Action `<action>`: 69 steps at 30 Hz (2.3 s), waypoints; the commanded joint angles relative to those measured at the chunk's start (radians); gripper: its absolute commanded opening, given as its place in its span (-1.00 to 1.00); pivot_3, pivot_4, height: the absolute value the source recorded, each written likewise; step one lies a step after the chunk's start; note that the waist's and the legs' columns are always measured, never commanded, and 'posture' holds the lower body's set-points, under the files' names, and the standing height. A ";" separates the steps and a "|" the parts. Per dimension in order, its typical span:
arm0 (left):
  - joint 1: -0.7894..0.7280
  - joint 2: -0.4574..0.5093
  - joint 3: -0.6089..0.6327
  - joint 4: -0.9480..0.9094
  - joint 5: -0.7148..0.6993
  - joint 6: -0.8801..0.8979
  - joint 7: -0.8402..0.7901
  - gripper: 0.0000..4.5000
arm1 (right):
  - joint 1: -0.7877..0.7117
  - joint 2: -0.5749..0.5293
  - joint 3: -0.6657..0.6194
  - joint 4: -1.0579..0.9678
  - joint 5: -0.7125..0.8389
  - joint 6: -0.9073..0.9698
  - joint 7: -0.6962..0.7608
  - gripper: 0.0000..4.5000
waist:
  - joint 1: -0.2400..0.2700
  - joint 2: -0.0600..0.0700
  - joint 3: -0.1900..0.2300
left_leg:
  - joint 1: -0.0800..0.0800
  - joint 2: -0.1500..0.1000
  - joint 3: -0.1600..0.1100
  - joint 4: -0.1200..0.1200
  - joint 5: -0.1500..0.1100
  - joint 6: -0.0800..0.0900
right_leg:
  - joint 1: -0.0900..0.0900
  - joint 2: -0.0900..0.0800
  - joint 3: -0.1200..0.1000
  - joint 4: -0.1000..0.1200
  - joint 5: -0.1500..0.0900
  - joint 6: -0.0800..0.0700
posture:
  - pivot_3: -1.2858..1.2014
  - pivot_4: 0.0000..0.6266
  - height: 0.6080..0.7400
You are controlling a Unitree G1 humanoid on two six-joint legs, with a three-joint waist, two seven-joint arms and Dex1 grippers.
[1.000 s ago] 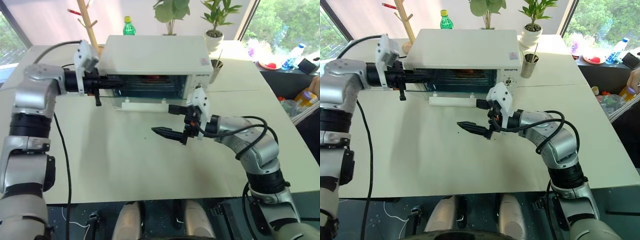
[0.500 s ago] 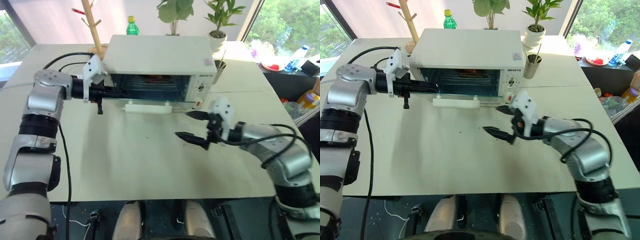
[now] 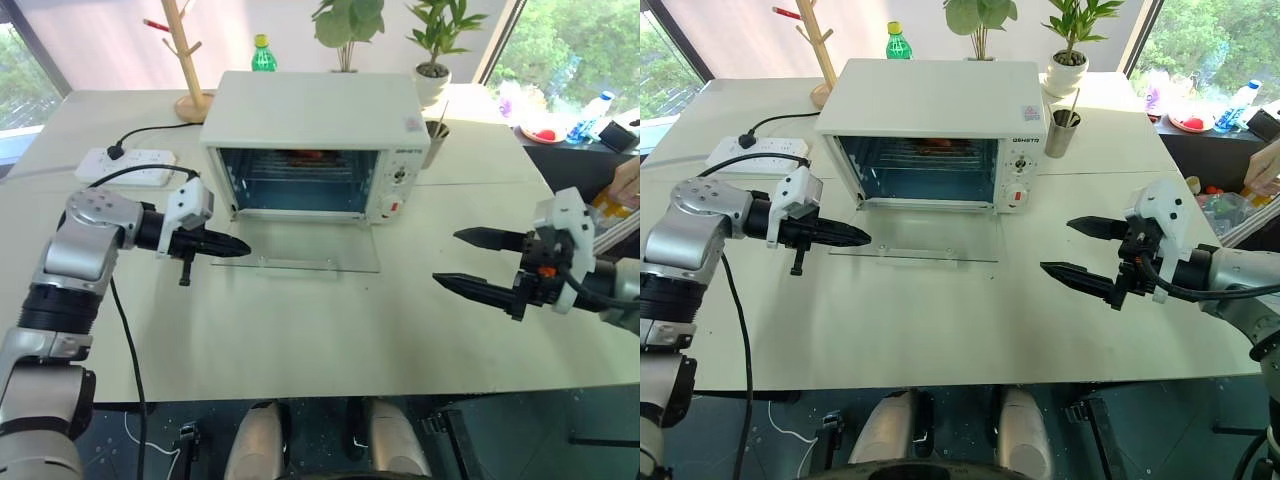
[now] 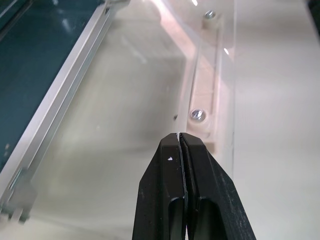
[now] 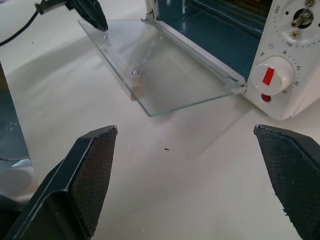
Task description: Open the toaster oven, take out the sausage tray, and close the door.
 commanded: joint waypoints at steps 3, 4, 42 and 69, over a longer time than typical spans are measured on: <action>0.029 -0.036 -0.038 0.003 0.094 -0.117 0.108 -0.98 | -0.012 -0.003 -0.011 -0.020 0.034 -0.013 -0.038 1.00 | 0.000 0.000 0.000 | 0.000 0.000 0.000 0.000 0.000 0.000 | 0.000 0.000 0.000 0.000 0.000 0.000 | 0.03 -0.52 0.65; 0.038 -0.039 -0.049 0.010 0.113 -0.138 0.121 -0.98 | -0.014 -0.002 -0.006 -0.021 0.036 -0.015 -0.046 1.00 | 0.000 0.000 0.000 | 0.000 0.000 0.000 0.000 0.000 0.000 | 0.000 0.000 0.000 0.000 0.000 0.000 | 0.03 -0.52 0.65; 0.036 0.048 0.268 -0.289 -0.373 0.479 0.306 0.98 | -0.852 0.557 0.910 0.866 -0.927 -0.748 -0.414 1.00 | -0.011 -0.002 0.001 | -0.001 0.000 0.001 0.000 0.001 -0.001 | -0.002 0.001 0.001 0.001 0.000 0.000 | 0.03 -0.52 0.65; -0.018 0.035 0.228 -0.213 -0.341 0.414 0.303 1.00 | -1.120 0.776 0.931 1.648 -1.271 -1.176 -0.670 0.18 | -0.035 -0.002 0.001 | -0.001 0.000 0.001 -0.002 0.006 -0.010 | -0.003 0.000 0.002 0.003 0.000 0.000 | 0.03 -0.52 0.65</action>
